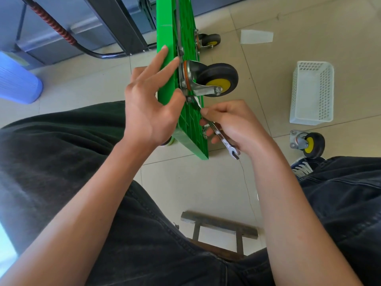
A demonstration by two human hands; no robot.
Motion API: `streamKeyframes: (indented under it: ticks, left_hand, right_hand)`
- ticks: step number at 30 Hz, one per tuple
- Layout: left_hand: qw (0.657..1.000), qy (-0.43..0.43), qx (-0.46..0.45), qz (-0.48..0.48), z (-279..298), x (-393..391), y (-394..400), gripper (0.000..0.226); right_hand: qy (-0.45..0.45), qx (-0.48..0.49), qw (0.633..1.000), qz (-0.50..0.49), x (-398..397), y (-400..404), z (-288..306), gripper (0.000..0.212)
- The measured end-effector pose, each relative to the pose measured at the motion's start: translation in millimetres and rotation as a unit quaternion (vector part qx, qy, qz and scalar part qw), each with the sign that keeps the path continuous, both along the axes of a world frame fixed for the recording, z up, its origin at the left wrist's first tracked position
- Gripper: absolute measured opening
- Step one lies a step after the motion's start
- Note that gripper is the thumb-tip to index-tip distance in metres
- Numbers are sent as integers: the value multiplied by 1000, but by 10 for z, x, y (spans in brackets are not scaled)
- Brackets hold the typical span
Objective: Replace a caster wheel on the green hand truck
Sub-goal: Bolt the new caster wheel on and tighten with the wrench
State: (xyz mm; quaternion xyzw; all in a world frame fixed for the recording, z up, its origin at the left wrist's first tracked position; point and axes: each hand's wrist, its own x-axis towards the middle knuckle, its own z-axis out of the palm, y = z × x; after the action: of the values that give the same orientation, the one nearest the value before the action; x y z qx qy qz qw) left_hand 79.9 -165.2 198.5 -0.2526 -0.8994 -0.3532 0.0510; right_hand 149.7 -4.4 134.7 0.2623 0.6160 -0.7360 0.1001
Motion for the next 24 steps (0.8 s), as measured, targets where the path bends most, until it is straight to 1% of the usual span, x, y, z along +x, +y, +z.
streamKeyframes:
  ticks: [2, 4, 7, 9, 13, 16, 20, 24]
  left_hand:
    - [1000, 0, 0, 0, -1, 7, 10, 55]
    - [1000, 0, 1, 0, -2, 8, 17, 55]
    - [1000, -1, 3, 0, -7, 9, 20, 55]
    - [1000, -1, 4, 0, -6, 14, 21, 55]
    - [1000, -1, 8, 3, -8, 19, 27, 55]
    - [1000, -3, 12, 4, -18, 16, 27, 55]
    - [1000, 1, 14, 4, -28, 9, 26, 54]
    - [1000, 4, 15, 3, -37, 2, 16, 54]
  right_hand:
    - [-3, 4, 1000, -5, 45, 50, -93, 16]
    - [11, 30, 999, -16, 62, 73, -219, 18]
    - [63, 84, 993, -49, 40, -8, -429, 20]
    - [103, 130, 982, -86, 25, -107, -552, 23]
    - [162, 168, 961, -149, 21, -226, -707, 27]
    - [183, 177, 953, -167, -7, -249, -754, 27]
    - [187, 178, 951, -171, -61, -287, -788, 27]
    - [166, 129, 964, -165, -87, -345, -783, 26]
